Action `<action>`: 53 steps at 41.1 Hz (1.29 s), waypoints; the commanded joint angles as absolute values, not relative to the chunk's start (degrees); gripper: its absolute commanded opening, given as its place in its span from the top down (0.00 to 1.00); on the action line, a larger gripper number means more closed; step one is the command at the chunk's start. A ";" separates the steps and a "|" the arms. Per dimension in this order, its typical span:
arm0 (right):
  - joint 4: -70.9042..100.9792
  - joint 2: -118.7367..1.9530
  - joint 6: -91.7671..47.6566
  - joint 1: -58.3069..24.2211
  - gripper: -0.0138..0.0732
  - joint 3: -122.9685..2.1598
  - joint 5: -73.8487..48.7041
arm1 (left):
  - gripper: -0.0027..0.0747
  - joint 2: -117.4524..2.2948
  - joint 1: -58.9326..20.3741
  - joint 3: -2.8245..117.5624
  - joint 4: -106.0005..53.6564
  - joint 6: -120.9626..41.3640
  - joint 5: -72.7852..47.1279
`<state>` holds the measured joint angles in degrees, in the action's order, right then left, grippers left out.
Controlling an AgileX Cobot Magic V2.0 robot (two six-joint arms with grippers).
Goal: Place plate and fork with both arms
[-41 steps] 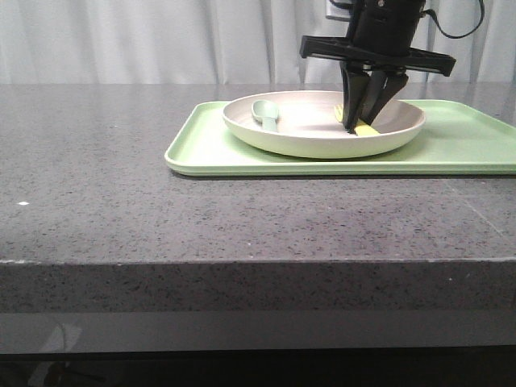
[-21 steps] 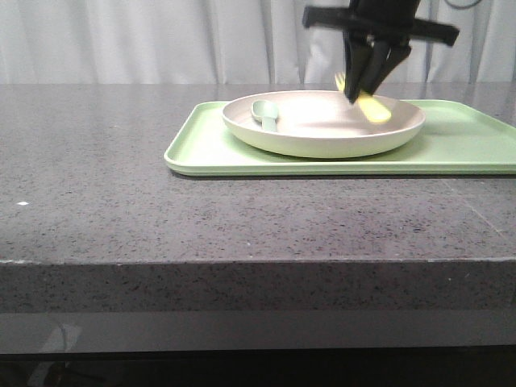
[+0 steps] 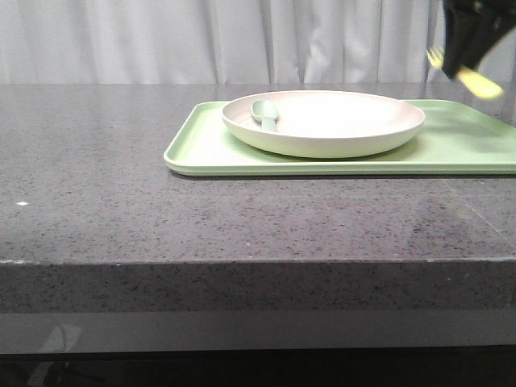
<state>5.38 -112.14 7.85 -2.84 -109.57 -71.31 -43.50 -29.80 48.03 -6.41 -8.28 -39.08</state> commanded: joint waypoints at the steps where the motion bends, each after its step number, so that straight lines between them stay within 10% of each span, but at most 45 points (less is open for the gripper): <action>1: 5.34 -109.86 5.43 -1.60 0.74 -108.33 -75.41 | 0.65 -43.24 -29.67 49.61 -7.26 -8.45 -34.96; 13: 5.46 -115.09 4.62 -1.49 0.72 -107.60 -73.80 | 0.65 -43.24 -29.67 49.61 -7.26 -8.45 -34.96; 24: 5.41 -115.17 4.50 -1.49 0.46 -107.76 -73.41 | 0.65 -43.24 -29.67 49.61 -7.26 -8.45 -34.81; 53: 4.78 -86.10 0.00 -10.18 0.46 -95.72 -67.52 | 0.65 -43.24 -29.67 49.61 -7.26 -8.45 -34.81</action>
<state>5.18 -93.24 1.82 -8.32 -97.83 -70.57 -43.50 -29.80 48.03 -6.41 -8.28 -38.93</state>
